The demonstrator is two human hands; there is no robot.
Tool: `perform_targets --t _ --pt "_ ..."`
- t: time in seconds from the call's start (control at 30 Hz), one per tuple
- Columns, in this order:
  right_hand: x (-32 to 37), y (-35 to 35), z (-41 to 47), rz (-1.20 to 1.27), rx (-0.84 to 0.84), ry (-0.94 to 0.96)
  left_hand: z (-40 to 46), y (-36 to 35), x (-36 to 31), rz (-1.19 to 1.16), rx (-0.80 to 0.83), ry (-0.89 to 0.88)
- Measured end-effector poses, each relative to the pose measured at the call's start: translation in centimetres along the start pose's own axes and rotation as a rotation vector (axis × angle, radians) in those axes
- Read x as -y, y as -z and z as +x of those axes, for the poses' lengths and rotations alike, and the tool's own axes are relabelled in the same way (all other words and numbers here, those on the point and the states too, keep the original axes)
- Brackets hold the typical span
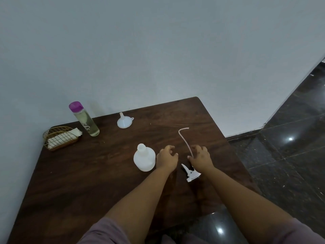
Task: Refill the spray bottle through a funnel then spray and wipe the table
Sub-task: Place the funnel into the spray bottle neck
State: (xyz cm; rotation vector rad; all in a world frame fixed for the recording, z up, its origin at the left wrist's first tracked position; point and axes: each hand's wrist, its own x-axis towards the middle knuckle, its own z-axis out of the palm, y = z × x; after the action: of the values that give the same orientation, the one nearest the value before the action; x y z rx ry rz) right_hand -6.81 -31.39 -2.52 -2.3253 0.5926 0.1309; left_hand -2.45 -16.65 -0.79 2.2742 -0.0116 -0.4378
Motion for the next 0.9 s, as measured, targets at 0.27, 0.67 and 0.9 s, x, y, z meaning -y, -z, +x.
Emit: perform_targets --t 0.27,0.67,0.9 --pt "5.8 0.0 0.1 0.075 -0.007 0.166 -1.4 3.6 -1.5 -0.089 -0.084 -0.206" --pt "12.8 -2.8 -0.8 0.04 0.028 0.312 -3.8 11.8 2.0 -0.15 -0.484 -0.241" --pt "15.8 -4.1 0.3 0.072 0.056 0.311 -3.3 14.9 6.2 -0.151 -0.516 -0.063"
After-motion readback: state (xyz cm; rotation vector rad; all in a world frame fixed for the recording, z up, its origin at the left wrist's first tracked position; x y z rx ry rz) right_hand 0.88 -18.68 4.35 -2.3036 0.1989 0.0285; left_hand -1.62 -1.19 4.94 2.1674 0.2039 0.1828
